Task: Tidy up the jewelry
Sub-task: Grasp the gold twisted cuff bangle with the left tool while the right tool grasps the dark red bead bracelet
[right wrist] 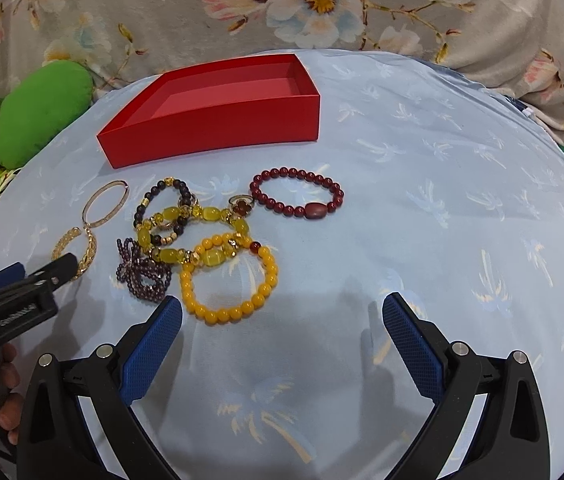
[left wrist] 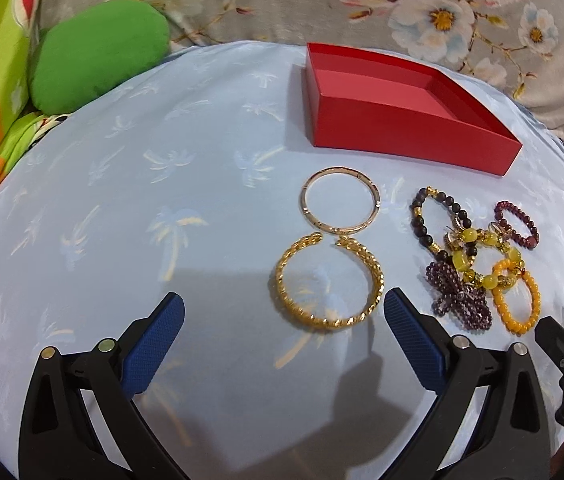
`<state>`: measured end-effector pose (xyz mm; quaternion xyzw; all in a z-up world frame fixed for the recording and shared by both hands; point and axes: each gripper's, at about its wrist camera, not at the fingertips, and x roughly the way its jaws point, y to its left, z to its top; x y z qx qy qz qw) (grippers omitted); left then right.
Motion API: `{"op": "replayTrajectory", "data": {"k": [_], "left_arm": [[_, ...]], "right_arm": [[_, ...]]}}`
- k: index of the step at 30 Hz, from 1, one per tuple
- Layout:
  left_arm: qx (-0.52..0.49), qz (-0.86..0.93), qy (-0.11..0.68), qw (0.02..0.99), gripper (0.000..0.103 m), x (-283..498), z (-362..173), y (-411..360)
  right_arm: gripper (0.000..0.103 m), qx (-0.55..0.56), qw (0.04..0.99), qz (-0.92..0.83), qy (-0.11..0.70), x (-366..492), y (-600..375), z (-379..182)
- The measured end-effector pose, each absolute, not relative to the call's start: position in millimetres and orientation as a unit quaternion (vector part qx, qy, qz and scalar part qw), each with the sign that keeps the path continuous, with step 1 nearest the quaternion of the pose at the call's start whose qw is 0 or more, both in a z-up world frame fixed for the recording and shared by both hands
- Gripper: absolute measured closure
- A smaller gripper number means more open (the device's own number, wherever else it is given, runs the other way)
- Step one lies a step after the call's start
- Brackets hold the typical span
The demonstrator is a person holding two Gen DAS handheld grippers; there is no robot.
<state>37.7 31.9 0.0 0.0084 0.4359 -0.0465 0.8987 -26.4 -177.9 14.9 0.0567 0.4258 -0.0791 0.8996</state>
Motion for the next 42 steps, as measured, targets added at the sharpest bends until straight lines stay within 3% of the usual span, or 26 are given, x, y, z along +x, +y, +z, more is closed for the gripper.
{"op": "replayTrajectory", "data": {"k": [8, 15, 33, 42], "left_arm": [[0.027, -0.054, 0.435, 0.898, 0.021, 47.2, -2.5, 20.0], [0.034, -0.059, 0.426, 0.902, 0.047, 45.3, 0.2, 16.3], [0.015, -0.064, 0.417, 0.907, 0.047, 37.3, 18.0, 27.8], [0.014, -0.06, 0.415, 0.908, 0.047, 47.6, 21.6, 29.2]], "right_arm": [[0.007, 0.064, 0.897, -0.072, 0.431, -18.6, -176.7, 11.1], [0.007, 0.064, 0.898, -0.071, 0.43, -20.4, -177.6, 11.8], [0.007, 0.064, 0.904, -0.07, 0.417, -20.8, -185.7, 21.9], [0.016, 0.072, 0.903, -0.1, 0.412, 13.5, -214.0, 25.2]]}}
